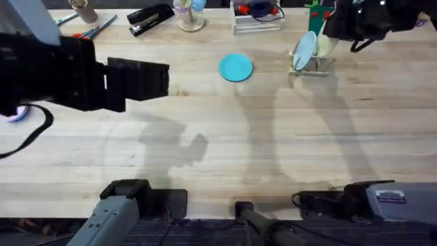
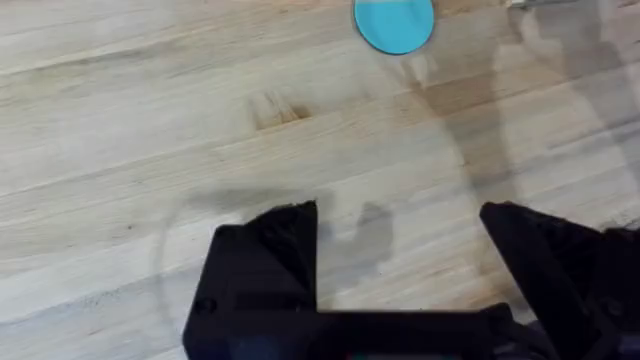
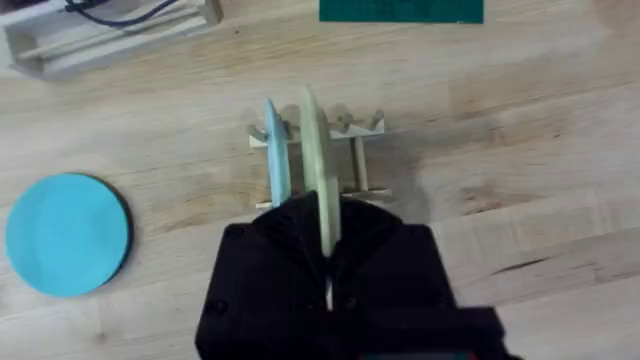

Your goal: Pick up the plates from the table one by one and place each into a slot on the dish rack.

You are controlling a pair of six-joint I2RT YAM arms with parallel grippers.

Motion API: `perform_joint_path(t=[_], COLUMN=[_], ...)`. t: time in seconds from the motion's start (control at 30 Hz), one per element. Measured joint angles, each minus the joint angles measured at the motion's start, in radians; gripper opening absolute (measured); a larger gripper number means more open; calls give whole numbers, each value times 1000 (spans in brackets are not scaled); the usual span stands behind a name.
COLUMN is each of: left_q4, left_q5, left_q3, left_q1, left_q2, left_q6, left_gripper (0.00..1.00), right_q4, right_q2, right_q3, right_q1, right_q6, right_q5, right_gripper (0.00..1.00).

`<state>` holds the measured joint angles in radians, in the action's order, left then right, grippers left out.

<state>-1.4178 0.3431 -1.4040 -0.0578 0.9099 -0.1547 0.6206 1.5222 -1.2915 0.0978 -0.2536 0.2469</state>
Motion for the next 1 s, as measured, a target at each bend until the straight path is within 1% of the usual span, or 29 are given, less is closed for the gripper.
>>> perform_joint_path(t=[0.3, 0.63, 1.0], left_q4=[0, 0, 0], left_q5=[0, 0, 0], left_q3=[0, 0, 0], left_q1=[0, 0, 0], left_q2=[0, 0, 0], left_q6=[0, 0, 0], left_gripper=[992, 993, 993], right_q4=[-15, -43, -47], right_q2=[43, 58, 126], right_q3=[0, 0, 0], right_q1=[0, 0, 0], right_q6=[0, 0, 0], right_q5=[0, 0, -1], right_gripper=[29, 29, 29])
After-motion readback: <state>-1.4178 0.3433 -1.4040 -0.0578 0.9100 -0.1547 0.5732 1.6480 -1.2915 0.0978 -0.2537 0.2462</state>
